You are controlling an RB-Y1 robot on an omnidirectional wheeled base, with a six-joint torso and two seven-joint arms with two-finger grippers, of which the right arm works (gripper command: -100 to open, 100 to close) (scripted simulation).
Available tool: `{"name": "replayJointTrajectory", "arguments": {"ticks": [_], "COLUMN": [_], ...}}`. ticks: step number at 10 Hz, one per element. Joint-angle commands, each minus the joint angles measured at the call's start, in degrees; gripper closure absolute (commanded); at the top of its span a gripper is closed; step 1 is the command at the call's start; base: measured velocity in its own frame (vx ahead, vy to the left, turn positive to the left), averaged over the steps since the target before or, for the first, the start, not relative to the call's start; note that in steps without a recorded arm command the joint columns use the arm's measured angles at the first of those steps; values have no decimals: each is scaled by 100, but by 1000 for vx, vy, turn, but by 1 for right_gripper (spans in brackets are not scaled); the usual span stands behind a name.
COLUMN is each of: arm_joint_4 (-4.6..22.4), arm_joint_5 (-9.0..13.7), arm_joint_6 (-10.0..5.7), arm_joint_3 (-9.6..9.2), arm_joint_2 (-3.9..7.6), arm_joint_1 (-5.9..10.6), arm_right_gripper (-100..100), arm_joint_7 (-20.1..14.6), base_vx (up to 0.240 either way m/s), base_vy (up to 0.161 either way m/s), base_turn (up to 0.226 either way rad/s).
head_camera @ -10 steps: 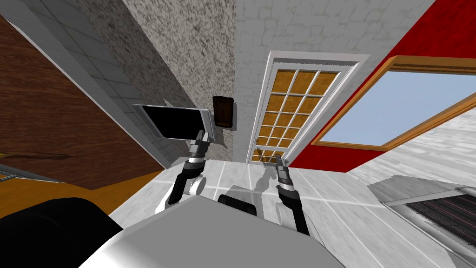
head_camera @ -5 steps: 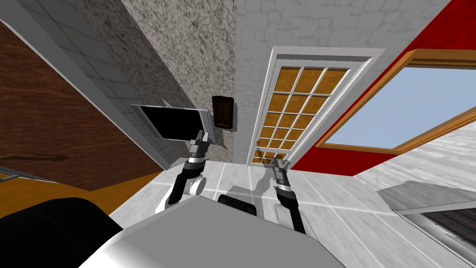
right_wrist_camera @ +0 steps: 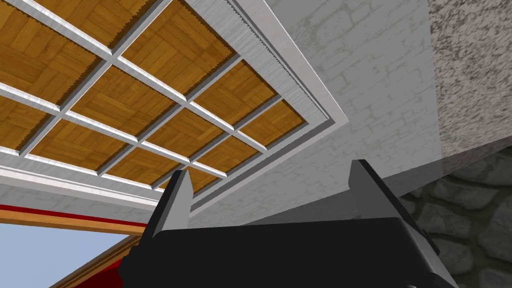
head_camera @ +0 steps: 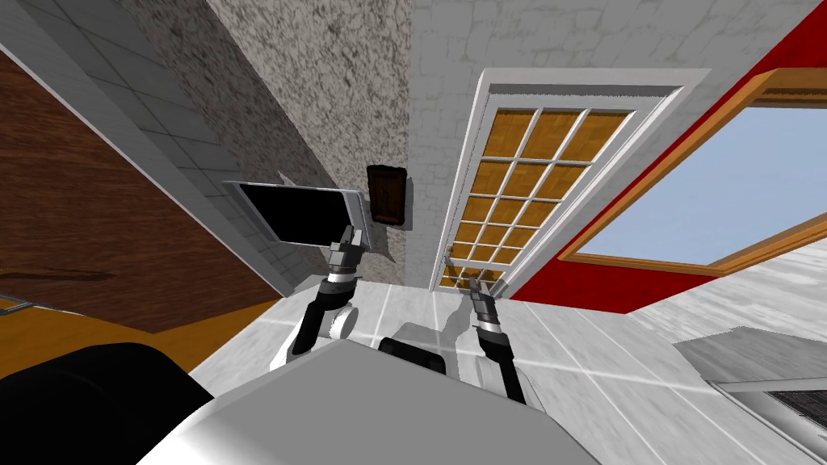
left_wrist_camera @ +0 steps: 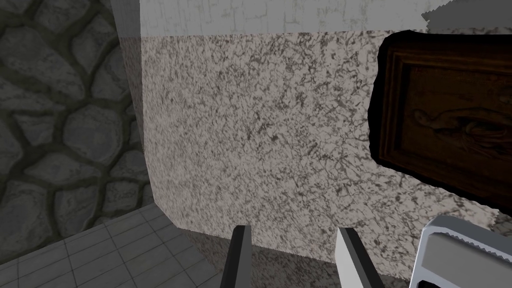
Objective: Pull the door open
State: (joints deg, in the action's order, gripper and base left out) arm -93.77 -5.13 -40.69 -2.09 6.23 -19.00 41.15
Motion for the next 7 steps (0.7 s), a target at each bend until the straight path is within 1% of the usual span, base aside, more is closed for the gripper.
{"name": "replayJointTrajectory", "arguments": {"ticks": [1,7], "arm_joint_4": [211,1004], "arm_joint_5": [2,14], "arm_joint_6": [-27,-148], "arm_joint_3": [10,51], "arm_joint_2": [11,52], "arm_joint_1": [54,254], "arm_right_gripper": [-100,-100], "arm_joint_7": [205,908], "base_vx": [107,96], "base_vy": [4,1], "base_turn": [31,29]}}
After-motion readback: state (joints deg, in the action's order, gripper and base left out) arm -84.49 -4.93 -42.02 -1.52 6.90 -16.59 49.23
